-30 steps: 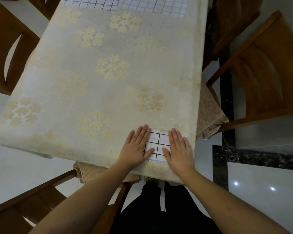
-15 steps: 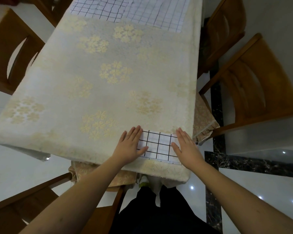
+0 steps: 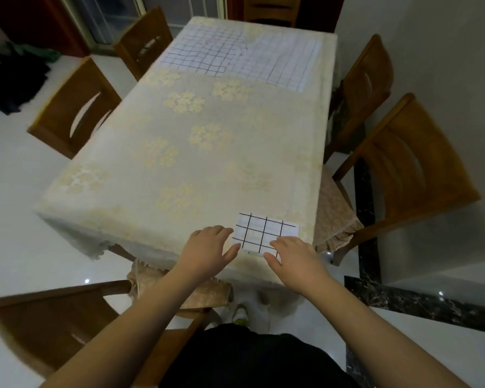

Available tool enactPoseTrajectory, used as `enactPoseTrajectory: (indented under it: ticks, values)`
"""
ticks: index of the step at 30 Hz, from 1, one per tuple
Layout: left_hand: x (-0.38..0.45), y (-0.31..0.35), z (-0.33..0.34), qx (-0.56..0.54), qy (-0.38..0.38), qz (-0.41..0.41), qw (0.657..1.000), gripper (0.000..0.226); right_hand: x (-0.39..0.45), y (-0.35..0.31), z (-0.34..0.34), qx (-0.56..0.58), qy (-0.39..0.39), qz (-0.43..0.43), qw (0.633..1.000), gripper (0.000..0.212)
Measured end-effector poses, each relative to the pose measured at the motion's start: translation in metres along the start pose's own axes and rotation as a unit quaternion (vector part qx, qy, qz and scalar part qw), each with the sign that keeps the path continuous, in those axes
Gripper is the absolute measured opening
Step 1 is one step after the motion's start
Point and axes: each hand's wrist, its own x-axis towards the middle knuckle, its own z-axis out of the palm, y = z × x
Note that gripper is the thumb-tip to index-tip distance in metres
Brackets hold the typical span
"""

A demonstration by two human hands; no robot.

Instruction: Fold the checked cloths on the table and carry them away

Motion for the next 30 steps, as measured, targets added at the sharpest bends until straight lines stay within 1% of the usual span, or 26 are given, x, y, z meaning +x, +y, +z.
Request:
enactPoseTrajectory:
  ticks: [3, 4, 8, 14, 18, 21, 23, 25, 29, 30]
  values:
    - [-0.040, 0.014, -0.006, 0.035, 0.016, -0.038, 0.999, 0.082, -0.031, -0.008, -0.002, -0.006, 0.013, -0.024, 1.000, 0.052]
    - [-0.054, 0.019, -0.005, 0.041, 0.024, -0.053, 0.997, 0.085, -0.041, -0.009, -0.002, -0.014, 0.020, -0.035, 0.999, 0.053]
    - [-0.111, 0.039, 0.001, 0.041, 0.045, -0.117, 0.991, 0.077, -0.078, -0.018, 0.001, -0.044, 0.050, -0.080, 0.995, 0.052]
    - [-0.200, 0.050, -0.006, 0.029, 0.071, -0.198, 0.977, 0.075, -0.115, -0.063, 0.016, -0.078, 0.051, -0.159, 0.983, 0.050]
    - [-0.254, 0.035, -0.006, 0.028, 0.092, -0.270, 0.958, 0.070, -0.130, -0.112, 0.028, -0.073, 0.039, -0.209, 0.974, 0.058]
    - [-0.292, 0.021, -0.003, 0.016, 0.117, -0.320, 0.940, 0.065, -0.140, -0.149, 0.034, -0.091, 0.052, -0.259, 0.960, 0.057]
    - [-0.315, 0.011, -0.001, -0.006, 0.130, -0.353, 0.926, 0.065, -0.146, -0.174, 0.039, -0.110, 0.021, -0.294, 0.949, 0.052]
    - [-0.339, 0.000, 0.003, -0.025, 0.138, -0.388, 0.911, 0.069, -0.148, -0.198, 0.047, -0.130, 0.007, -0.324, 0.937, 0.050]
    - [-0.393, -0.033, 0.021, -0.049, 0.117, -0.440, 0.889, 0.078, -0.154, -0.260, 0.075, -0.145, -0.011, -0.359, 0.922, 0.057]
    - [-0.408, -0.043, 0.025, -0.052, 0.113, -0.449, 0.885, 0.079, -0.155, -0.278, 0.084, -0.148, -0.013, -0.364, 0.920, 0.055]
